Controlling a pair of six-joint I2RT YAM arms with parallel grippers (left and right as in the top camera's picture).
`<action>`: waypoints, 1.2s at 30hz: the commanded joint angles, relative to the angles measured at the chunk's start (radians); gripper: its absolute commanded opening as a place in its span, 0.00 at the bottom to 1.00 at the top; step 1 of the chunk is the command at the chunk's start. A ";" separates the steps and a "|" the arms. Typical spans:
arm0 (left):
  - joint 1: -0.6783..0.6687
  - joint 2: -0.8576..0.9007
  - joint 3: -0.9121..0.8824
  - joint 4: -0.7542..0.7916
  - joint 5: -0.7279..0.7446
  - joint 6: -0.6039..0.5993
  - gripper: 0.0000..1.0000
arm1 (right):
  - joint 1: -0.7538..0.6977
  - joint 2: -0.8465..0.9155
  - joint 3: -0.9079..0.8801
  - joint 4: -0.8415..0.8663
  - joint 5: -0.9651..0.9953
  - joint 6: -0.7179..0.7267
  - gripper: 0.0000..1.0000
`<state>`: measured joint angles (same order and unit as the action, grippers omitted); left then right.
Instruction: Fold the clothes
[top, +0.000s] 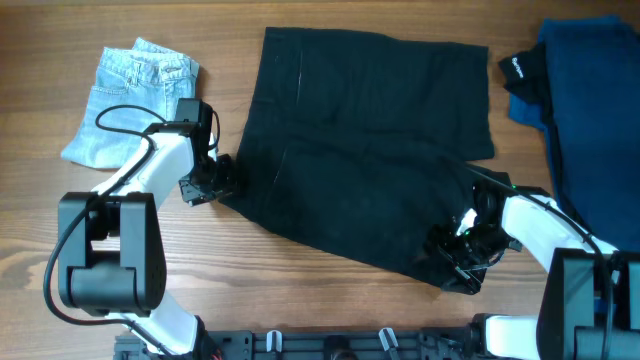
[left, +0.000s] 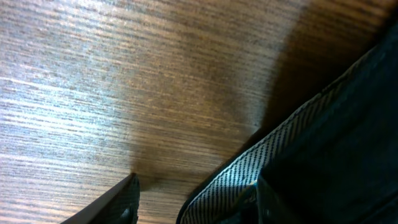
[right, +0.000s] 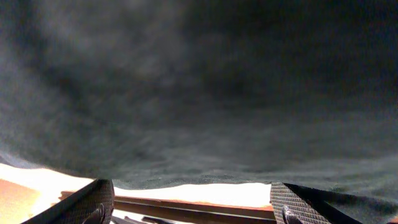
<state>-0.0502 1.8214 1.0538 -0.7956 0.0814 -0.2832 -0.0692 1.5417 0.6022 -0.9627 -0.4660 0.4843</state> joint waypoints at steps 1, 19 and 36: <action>0.002 0.013 -0.008 0.010 0.034 0.018 0.64 | 0.000 0.009 -0.044 0.103 0.005 0.029 0.81; 0.003 0.013 -0.008 -0.016 0.003 0.018 0.98 | -0.066 -0.015 0.177 0.066 0.208 0.031 0.07; 0.003 0.013 -0.008 -0.023 0.003 0.018 1.00 | -0.140 -0.369 0.092 -0.188 0.175 0.129 0.75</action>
<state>-0.0502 1.8194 1.0618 -0.8116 0.0914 -0.2749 -0.2047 1.1797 0.7544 -1.1484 -0.3012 0.5526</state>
